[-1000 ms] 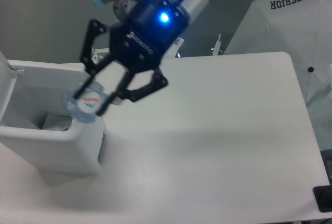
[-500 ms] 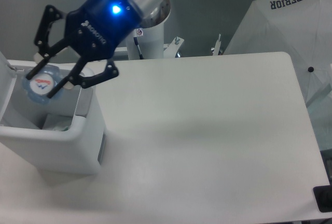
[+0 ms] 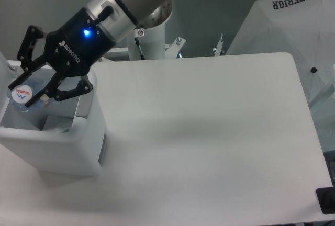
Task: Place the trash in the trash can
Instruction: 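Lift the bottle and lower it into the white trash bin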
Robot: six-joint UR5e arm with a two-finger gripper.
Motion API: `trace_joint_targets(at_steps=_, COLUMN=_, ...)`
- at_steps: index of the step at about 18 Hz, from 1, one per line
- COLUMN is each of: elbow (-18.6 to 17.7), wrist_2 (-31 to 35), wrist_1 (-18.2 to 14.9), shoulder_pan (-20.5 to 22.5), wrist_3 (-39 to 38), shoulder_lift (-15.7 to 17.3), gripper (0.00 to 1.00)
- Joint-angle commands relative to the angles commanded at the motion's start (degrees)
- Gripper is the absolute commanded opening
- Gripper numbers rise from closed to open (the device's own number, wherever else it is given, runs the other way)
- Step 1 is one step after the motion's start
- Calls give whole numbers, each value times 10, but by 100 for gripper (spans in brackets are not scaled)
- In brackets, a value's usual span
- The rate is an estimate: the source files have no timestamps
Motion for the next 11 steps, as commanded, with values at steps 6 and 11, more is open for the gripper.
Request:
trace_joint_targets(at_steps=6, elbow=-2, wrist_2=0, wrist_1=0, shoulder_pan=-1, wrist_3=9, shoulder_lift=-1, gripper=100)
trace_joint_targets(at_steps=11, elbow=1, wrist_2=-1, wrist_1=0, shoulder_pan=4, wrist_3=11, shoulder_lift=0, gripper=100)
